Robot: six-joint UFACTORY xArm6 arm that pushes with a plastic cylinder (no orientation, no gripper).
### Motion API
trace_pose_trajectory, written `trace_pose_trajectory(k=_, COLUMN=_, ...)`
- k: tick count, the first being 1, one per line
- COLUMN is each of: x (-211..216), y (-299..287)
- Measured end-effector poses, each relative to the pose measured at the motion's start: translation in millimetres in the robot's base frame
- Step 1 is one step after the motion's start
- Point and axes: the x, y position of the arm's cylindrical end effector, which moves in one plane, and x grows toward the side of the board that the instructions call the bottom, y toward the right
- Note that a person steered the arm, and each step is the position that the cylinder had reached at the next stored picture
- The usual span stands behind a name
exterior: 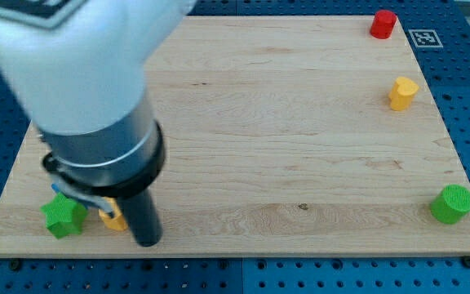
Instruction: Slightly push the yellow hexagon to the top right of the green star
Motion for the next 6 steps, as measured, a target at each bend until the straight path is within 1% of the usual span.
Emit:
trace_pose_trajectory(k=1, x=-9.7, y=-16.0)
trace_pose_trajectory(k=2, x=-14.8, y=-17.3)
trace_pose_trajectory(k=3, x=-14.8, y=2.0)
trace_pose_trajectory(k=4, x=-27.1, y=3.8)
trace_pose_trajectory(k=5, x=-34.1, y=-3.9)
trace_pose_trajectory(k=6, x=-34.2, y=-25.0)
